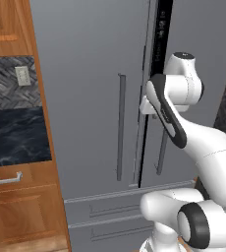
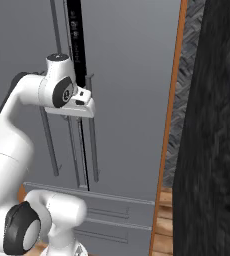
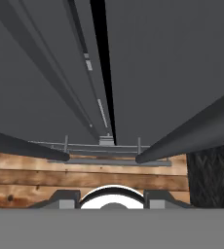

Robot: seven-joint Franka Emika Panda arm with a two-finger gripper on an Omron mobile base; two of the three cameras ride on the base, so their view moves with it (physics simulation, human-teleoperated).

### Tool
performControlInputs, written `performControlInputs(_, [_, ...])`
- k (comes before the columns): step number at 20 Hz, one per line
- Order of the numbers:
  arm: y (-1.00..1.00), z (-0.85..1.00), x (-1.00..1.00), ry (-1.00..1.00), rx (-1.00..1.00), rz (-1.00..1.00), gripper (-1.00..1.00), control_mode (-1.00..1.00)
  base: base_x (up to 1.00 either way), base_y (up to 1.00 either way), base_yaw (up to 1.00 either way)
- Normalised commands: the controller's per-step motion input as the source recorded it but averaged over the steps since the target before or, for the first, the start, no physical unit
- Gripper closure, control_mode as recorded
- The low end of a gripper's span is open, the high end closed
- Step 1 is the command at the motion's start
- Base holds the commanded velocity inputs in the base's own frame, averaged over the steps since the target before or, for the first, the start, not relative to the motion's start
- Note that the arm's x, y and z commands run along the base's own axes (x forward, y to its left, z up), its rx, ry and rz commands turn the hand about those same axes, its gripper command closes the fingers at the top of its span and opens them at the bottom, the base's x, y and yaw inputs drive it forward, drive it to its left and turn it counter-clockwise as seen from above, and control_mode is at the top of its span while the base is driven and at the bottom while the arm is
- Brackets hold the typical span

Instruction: Retrieve the sausage and cheese from the fridge and place them on the cutting board on the counter.

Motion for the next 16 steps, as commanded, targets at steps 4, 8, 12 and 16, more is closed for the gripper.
performControlInputs(4, [0.0,0.0,0.0,0.0,0.0,0.0,-1.0,1.0,-0.11,0.0,0.0])
performControlInputs(8, [0.0,0.0,0.0,0.0,0.0,0.0,-1.0,1.0,-0.39,-0.01,0.0])
performControlInputs(12, [0.0,0.0,0.0,0.0,0.0,0.0,-1.0,1.0,-0.54,-0.01,0.0])
performControlInputs(16, [0.0,0.0,0.0,0.0,0.0,0.0,-1.0,1.0,-0.47,-0.04,0.0])
